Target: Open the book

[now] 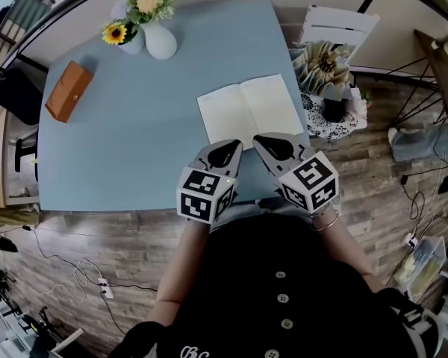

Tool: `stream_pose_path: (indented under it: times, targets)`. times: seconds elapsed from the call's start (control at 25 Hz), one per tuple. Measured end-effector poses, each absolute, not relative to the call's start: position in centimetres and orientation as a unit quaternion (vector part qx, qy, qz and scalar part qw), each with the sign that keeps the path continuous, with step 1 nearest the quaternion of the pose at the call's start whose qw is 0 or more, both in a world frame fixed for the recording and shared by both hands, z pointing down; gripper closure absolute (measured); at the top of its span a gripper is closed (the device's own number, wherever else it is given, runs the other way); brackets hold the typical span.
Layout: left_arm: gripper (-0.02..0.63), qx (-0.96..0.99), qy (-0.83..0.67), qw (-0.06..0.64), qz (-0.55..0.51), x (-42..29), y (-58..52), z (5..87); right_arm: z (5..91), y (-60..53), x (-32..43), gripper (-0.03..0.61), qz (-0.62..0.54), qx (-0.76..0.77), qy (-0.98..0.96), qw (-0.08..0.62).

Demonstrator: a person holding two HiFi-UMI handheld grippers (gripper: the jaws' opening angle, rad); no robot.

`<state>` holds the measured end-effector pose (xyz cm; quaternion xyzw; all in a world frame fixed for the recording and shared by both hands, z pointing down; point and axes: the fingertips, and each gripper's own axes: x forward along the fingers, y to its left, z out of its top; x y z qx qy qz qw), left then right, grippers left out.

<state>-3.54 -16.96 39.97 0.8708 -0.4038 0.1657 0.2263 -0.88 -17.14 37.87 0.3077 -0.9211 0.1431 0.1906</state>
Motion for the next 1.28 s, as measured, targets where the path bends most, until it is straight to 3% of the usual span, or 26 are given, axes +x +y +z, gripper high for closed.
stream_pose_path:
  times: [1.28]
  targets:
    - [0.601, 0.884, -0.376, 0.228, 0.158, -2.6, -16.4, 39.8, 37.9, -17.4, -0.3, 0.577, 0.158, 0.309, -0.92, 0.182]
